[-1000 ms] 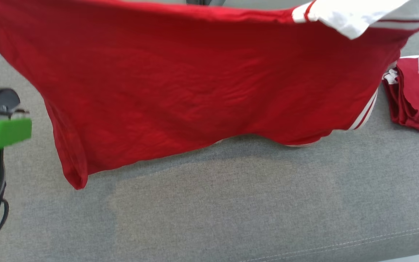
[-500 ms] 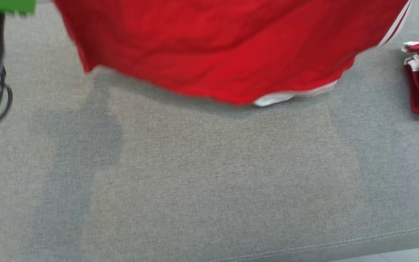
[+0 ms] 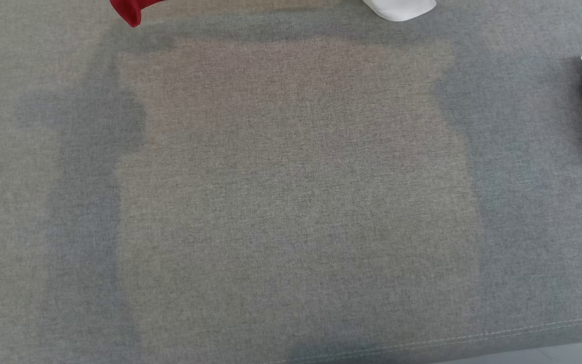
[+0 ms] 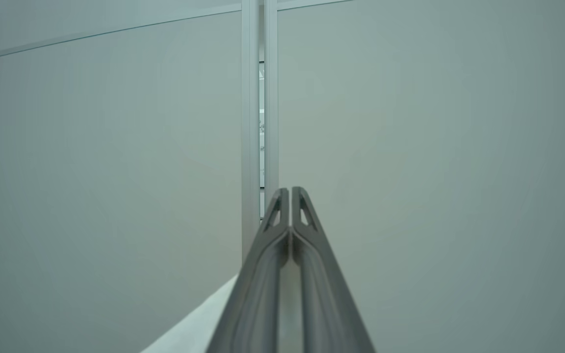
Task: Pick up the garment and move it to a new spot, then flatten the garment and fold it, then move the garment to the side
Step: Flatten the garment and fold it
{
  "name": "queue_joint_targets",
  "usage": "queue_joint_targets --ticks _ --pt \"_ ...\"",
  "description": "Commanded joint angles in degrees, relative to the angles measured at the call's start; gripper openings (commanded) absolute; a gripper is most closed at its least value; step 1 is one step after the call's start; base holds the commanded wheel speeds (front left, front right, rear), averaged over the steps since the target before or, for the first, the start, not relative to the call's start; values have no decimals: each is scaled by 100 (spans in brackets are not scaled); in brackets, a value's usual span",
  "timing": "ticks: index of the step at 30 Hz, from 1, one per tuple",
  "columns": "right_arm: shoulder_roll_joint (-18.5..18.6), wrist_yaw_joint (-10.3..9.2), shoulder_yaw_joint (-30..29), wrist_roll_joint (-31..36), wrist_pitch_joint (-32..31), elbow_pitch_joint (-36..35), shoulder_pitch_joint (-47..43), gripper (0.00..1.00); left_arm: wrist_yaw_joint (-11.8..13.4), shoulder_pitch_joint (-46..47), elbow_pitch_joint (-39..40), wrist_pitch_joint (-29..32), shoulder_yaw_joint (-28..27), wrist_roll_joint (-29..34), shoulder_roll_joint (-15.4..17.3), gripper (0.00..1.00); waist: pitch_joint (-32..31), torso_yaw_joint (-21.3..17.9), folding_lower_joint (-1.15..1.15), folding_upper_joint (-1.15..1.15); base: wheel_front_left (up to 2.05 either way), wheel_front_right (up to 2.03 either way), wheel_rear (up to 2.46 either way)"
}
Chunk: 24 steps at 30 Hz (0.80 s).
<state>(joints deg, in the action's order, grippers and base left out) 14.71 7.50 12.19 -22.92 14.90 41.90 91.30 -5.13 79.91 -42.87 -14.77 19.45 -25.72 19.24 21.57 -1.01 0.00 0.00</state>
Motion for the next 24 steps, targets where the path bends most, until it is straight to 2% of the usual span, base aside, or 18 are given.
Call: queue_joint_targets --ticks 1,7,16,24 --pt "-39 -3 34 -37 29 116 -38 0 -44 22 -201 -37 -24 -70 -35 0 46 -4 0 0 0 0 0" --pt "-129 -4 161 -349 29 457 -840 0 -174 -482 -762 -33 -108 -252 -261 0 232 -7 0 0 0 0 0" --pt "-264 -2 609 -1423 32 958 -3142 0 -238 -2283 -1132 -37 -560 -736 -859 0 342 -3 0 0 0 0 0" --pt "-168 -2 803 -1939 32 530 -4284 0 -238 -3342 -681 -37 -518 -811 -744 0 205 -53 0 0 0 0 0"
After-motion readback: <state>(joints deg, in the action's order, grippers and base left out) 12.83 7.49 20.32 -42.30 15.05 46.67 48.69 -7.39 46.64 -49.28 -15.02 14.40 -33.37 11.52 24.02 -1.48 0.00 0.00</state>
